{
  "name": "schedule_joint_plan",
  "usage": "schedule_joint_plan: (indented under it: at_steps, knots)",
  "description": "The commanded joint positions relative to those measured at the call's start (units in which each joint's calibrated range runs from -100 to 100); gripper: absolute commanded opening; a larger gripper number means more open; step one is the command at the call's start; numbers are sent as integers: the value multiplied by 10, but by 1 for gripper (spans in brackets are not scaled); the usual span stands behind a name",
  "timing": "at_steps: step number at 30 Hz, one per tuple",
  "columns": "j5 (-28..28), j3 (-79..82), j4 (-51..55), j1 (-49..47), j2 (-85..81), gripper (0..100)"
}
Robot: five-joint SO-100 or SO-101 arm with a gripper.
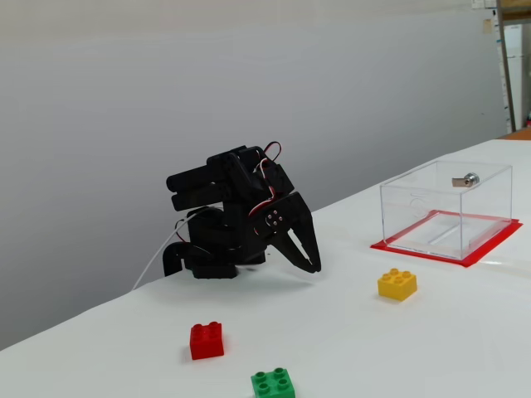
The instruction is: Pick the red lego brick and place it into the transparent box
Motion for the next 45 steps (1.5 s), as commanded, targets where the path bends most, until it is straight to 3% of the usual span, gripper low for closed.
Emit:
schedule_joint_plan:
  at_steps: [1, 15, 29, 41, 45]
  knots:
    - [2, -9, -4, -2, -5, 2]
    - [-2, -87, -87, 55, 14, 2]
    - [-3, -300, -79, 150, 248, 2]
    - [-3, -355, -77, 272, 296, 2]
    - [-3, -365, -30, 323, 317, 2]
